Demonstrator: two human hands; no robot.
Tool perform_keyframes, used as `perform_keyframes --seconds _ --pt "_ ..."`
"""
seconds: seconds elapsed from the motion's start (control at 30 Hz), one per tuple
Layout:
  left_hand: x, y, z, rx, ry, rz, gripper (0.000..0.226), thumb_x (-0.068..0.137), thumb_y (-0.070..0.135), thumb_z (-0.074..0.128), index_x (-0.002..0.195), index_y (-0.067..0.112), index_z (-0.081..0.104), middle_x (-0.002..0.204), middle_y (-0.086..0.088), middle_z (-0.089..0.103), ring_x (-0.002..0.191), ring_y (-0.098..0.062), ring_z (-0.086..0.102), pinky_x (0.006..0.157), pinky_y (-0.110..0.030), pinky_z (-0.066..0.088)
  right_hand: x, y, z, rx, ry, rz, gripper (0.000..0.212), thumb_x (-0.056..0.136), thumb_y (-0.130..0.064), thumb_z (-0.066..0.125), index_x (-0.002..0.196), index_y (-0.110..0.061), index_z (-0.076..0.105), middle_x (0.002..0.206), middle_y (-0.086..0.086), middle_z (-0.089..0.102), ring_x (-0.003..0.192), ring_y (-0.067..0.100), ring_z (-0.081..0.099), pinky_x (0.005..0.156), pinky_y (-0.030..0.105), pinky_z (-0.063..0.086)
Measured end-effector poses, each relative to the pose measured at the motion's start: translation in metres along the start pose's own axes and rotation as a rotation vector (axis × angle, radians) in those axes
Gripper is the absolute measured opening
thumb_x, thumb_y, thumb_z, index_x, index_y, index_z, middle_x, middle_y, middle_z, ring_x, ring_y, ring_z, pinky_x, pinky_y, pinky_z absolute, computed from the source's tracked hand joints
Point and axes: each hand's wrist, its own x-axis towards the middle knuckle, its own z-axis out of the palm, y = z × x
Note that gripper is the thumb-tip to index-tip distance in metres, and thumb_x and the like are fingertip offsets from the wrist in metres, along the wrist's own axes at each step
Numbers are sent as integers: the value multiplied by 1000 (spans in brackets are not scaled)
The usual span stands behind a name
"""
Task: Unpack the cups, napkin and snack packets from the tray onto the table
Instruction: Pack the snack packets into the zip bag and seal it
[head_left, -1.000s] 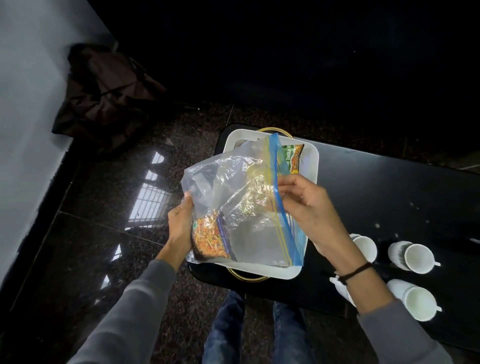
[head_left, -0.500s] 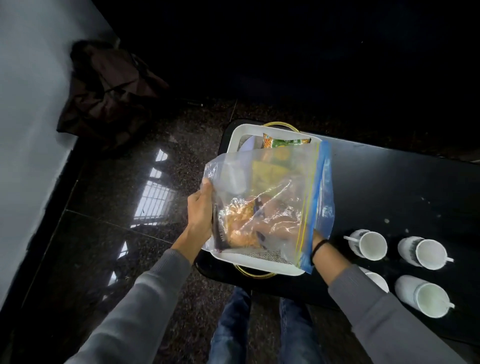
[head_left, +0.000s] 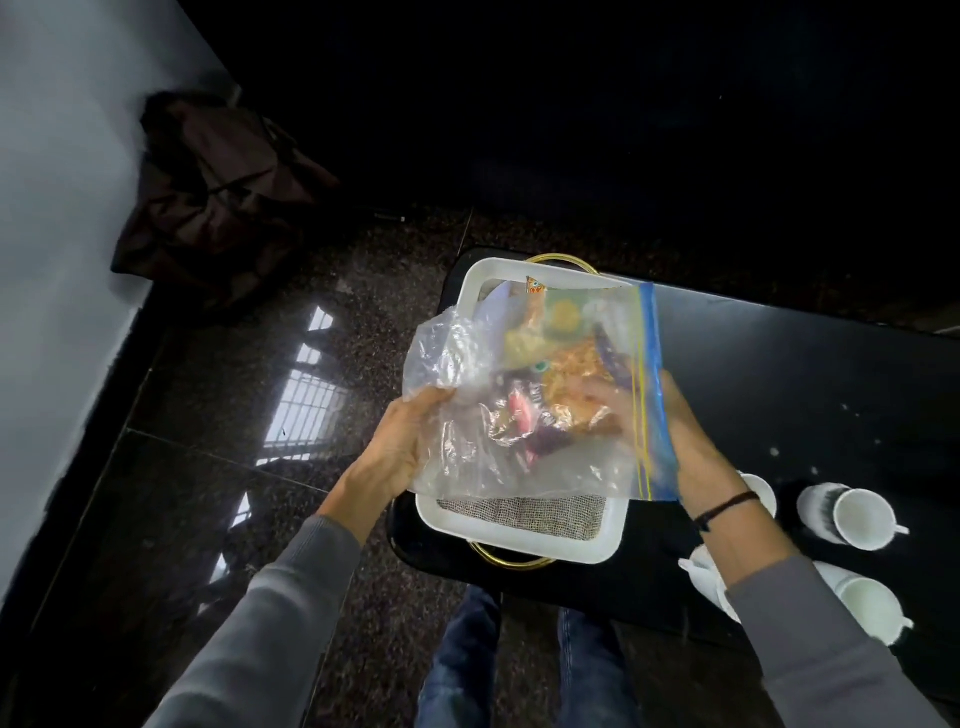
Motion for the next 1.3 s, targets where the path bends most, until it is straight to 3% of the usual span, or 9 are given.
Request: perform_keyframes --seconds 0.2,0.27,0.37,0.53,0.7,0.83,1.07,1.2,1.3 --pt "4 4 2 -176 189 118 25 100 5 54 81 7 69 65 -1 77 53 -10 72 46 -23 56 -10 2 -24 185 376 -162 4 89 -15 75 92 -18 75 76 -8 80 69 5 75 58 22 59" --pt "9 6 0 -219 233 132 14 99 6 55 100 2 68 84 -7 78 69 -16 76 57 -32 63 -17 1 -28 406 428 -144 8 86 -15 77 94 -17 76 85 -4 81 81 9 78 68 30 64" --pt "14 8 -1 -271 263 113 45 97 7 57 139 -4 45 132 -24 63 112 -36 71 93 -59 58 -29 6 -33 638 415 -94 5 87 -16 76 91 -18 77 91 0 80 91 14 77 84 39 63" --pt "20 11 6 -289 316 177 10 96 -1 53 106 1 56 123 -30 64 111 -44 69 81 -50 63 -48 27 -32 777 357 -121 20 88 -20 69 75 -25 83 91 -4 78 87 8 75 80 31 61" --pt "22 14 11 -334 356 213 36 92 -3 54 128 -3 52 114 -19 61 90 -30 71 70 -42 64 -58 43 -27 943 334 -109 23 88 -20 66 72 -24 82 89 -3 78 85 10 76 79 29 62" --pt "25 15 17 -362 343 235 14 96 -5 51 102 7 47 123 -24 68 96 -29 77 69 -37 64 -61 52 -24 1049 329 -68 21 87 -21 66 70 -22 78 83 -3 77 80 12 74 74 29 61" --pt "30 19 24 -424 305 249 16 101 0 54 108 10 43 121 -17 73 86 -24 74 65 -35 62 -62 76 -17 827 246 2 33 92 -15 59 65 -23 76 75 -5 75 73 9 70 71 27 58" --pt "32 23 26 -421 316 246 17 102 0 53 97 13 44 137 -27 62 113 -36 70 97 -50 57 -58 93 -15 558 208 -6 17 79 -16 64 91 -16 76 85 -3 78 74 10 73 64 24 59" --pt "36 23 25 -419 321 265 13 103 3 51 105 12 43 132 -24 66 108 -29 74 86 -39 63 -54 107 -15 413 201 39 31 74 -19 69 102 -10 77 94 1 80 81 14 76 66 27 61"
